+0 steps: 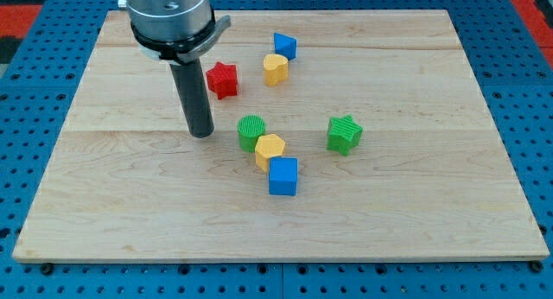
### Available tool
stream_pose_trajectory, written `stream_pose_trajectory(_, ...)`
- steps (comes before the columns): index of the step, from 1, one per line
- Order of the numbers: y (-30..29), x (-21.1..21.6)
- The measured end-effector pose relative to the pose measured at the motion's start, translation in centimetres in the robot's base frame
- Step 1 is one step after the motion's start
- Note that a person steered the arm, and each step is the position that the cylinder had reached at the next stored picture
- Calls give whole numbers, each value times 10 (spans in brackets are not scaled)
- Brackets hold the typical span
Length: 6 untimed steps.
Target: Separate the green circle and the yellow hexagon
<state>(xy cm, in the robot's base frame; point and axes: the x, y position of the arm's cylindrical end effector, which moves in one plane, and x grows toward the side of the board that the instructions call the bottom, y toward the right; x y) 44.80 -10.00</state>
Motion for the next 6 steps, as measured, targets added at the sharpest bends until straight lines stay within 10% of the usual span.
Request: stream_pose_trajectory(6, 59, 13)
